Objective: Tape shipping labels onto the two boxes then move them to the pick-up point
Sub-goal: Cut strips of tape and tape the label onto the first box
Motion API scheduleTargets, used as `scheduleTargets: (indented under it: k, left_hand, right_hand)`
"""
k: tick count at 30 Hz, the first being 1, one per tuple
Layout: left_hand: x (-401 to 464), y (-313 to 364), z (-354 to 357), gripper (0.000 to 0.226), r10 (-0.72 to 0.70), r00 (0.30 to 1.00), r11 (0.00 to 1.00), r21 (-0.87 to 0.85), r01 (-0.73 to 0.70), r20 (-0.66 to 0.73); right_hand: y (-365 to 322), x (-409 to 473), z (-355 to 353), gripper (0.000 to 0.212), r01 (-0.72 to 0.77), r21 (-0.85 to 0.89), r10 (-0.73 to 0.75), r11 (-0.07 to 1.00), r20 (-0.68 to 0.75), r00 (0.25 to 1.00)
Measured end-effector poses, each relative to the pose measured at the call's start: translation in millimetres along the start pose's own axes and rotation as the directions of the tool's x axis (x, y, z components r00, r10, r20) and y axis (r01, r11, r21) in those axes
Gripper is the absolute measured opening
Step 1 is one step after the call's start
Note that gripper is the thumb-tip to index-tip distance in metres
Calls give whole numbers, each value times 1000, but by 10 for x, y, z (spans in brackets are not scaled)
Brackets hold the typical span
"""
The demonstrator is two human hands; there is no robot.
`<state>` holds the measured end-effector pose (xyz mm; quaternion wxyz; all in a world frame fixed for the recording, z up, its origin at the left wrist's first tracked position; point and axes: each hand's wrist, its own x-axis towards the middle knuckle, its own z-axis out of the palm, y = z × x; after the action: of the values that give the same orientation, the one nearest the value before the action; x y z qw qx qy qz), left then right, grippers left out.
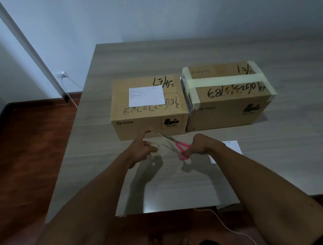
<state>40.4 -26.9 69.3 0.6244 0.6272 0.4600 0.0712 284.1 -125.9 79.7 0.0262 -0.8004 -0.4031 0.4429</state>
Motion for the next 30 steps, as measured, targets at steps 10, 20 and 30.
scheduleTargets:
  k: [10, 20, 30]
  left_hand:
    - [44, 194, -203, 71, 36, 999, 996, 85, -33, -40]
    - [65, 186, -180, 72, 34, 999, 997, 67, -36, 25]
    - [23, 212, -155, 74, 47, 994, 992, 112, -58, 103]
  right_hand:
    - [-74, -73, -394, 26, 156, 113, -178, 981, 229, 957]
    - [-148, 28, -331, 56, 209, 142, -237, 968, 223, 946]
    - [-129, 86, -347, 32, 215, 116, -237, 970, 231, 944]
